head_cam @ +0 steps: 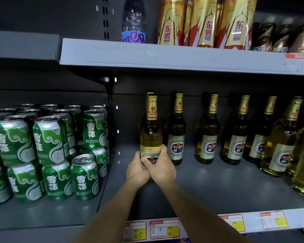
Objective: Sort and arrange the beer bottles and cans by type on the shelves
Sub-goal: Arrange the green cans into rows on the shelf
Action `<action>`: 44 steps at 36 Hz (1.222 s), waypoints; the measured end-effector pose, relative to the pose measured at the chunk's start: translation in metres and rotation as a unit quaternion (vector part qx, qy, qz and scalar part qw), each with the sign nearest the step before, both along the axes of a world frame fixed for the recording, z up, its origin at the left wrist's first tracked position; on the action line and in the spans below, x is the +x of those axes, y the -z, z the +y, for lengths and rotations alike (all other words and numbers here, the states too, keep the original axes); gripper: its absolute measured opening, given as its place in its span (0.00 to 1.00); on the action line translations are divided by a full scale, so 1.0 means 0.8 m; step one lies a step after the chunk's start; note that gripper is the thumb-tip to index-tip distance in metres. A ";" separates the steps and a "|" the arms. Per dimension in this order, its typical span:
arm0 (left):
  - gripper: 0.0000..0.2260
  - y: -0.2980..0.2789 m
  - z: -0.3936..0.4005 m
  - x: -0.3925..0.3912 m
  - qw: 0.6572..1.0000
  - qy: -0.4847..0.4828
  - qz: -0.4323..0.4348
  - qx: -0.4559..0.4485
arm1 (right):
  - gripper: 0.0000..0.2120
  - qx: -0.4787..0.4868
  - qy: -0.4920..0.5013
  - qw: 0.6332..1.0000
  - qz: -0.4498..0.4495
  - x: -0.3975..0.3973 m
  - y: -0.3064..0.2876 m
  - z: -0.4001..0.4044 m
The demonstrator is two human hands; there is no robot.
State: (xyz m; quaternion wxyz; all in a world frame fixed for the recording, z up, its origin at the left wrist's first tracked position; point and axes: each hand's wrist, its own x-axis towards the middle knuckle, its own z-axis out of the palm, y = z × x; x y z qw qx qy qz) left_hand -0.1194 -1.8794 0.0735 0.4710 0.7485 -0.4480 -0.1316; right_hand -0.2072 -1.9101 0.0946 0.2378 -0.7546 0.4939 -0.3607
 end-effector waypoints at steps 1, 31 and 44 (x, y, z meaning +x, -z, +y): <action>0.13 0.001 0.001 -0.001 1.000 -0.002 0.004 0.000 | 0.37 -0.001 -0.003 1.000 0.003 -0.001 -0.001 -0.001; 0.13 0.004 -0.068 -0.242 0.982 -0.070 -0.087 -0.151 | 0.21 -0.214 0.466 0.849 -0.126 -0.410 -0.039 -0.141; 0.12 0.014 -0.124 -0.368 0.992 0.067 -0.082 -0.071 | 0.46 0.002 0.217 0.958 -0.185 -0.526 -0.023 -0.187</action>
